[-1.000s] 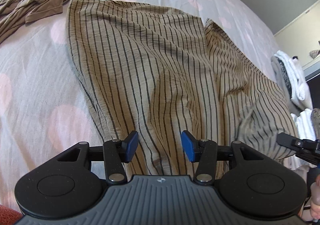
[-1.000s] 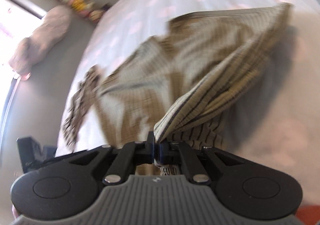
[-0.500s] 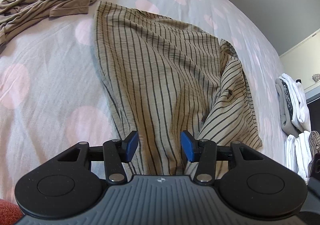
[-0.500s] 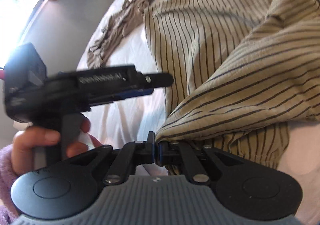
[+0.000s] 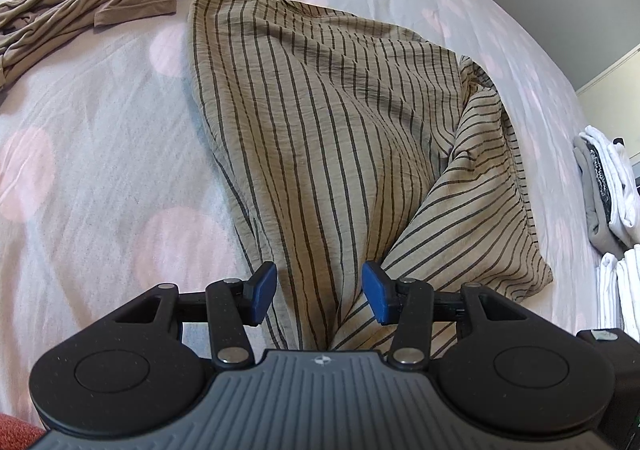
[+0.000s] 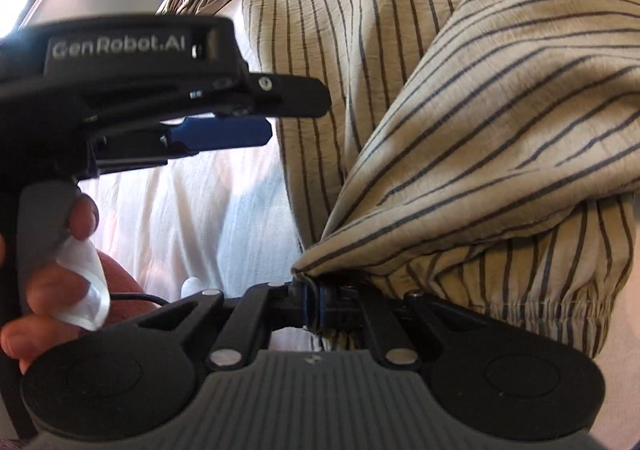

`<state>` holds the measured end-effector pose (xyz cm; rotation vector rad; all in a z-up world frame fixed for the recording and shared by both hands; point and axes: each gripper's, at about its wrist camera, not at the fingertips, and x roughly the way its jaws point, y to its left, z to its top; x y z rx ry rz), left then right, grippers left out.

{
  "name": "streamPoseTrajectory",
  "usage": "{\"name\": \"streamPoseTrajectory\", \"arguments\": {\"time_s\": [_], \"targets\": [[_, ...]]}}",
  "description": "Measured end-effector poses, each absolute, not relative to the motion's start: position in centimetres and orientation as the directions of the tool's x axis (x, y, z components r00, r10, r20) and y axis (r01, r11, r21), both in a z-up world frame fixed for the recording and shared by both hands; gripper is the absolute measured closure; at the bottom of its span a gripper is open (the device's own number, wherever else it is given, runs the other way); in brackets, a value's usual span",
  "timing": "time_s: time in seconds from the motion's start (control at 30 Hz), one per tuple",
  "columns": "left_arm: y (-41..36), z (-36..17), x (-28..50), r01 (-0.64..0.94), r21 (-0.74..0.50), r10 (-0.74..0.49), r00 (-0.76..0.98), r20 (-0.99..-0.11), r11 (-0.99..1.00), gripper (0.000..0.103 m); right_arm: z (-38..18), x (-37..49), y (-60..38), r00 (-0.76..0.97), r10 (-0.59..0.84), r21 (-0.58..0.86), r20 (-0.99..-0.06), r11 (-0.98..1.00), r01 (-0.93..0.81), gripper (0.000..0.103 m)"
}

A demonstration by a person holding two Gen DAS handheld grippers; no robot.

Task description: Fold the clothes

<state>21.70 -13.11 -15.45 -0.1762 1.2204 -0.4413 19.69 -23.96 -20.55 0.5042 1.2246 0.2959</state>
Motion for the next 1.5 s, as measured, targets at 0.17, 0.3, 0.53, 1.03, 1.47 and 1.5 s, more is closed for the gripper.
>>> {"name": "streamPoseTrajectory", "arguments": {"time_s": [0.17,0.3,0.53,1.03,1.47,1.5], "targets": [[-13.5,-15.6,21.6,0.243,-0.344,-0.404,0.274,-0.873,0.907,0.059,-19.3,18.4,-24.4,0.349,0.496,0.539,-0.795,0.842,0.033,0.060],[-13.2,-15.5,21.7,0.232,-0.351,-0.408,0.284,-0.868,0.907,0.059,-16.7,16.5,-24.8,0.387,0.460,0.493,-0.799,0.870,-0.014,0.053],[-12.9,-15.0,21.7,0.215,-0.349,-0.404,0.327,-0.854,0.912,0.059,-13.7,12.6,-28.9,0.468,0.390,0.446,-0.793,0.895,0.011,0.038],[-15.2,-12.4,22.0,0.289,-0.176,-0.299,0.467,-0.832,0.941,0.057,-14.6,11.9,-41.1,0.486,0.069,0.247,-0.871,0.917,0.314,0.038],[-16.9,-13.5,26.1,0.363,-0.031,-0.234,0.530,-0.815,0.931,0.057,-15.3,12.4,-46.2,0.484,-0.020,0.245,-0.875,0.844,0.477,0.038],[-16.5,-13.8,26.5,0.352,-0.036,-0.229,0.525,-0.820,0.935,0.057,-15.2,12.5,-46.6,0.485,-0.028,0.243,-0.874,0.839,0.487,0.038]]}}
